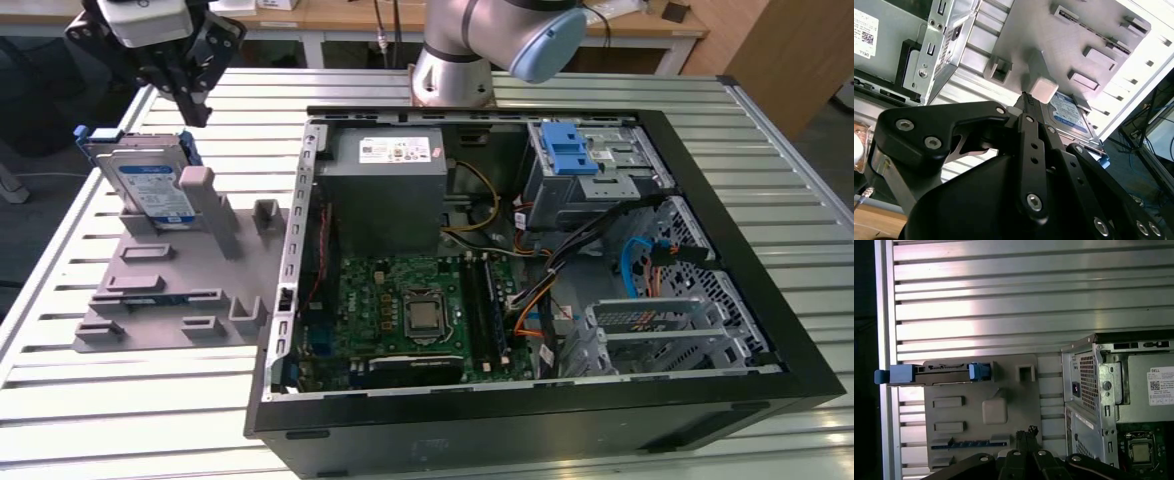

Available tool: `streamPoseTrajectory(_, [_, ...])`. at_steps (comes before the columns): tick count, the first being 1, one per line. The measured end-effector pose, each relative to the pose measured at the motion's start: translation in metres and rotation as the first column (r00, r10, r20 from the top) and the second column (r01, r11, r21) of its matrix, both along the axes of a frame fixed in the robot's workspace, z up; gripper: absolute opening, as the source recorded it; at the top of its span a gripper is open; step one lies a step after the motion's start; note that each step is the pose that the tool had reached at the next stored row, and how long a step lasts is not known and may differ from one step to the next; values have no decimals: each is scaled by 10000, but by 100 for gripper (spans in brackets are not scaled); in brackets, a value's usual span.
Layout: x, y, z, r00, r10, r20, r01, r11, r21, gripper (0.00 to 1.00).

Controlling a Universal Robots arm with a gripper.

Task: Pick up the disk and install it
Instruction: 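Reach for the disk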

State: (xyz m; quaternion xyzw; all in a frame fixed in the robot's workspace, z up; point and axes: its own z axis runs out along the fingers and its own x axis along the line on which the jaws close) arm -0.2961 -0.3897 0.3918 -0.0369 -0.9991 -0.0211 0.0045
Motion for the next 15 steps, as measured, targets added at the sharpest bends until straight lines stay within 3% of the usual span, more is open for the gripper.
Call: streamPoseTrajectory(15, [-34, 61, -10, 10000, 80, 15, -80, 10000, 1, 11])
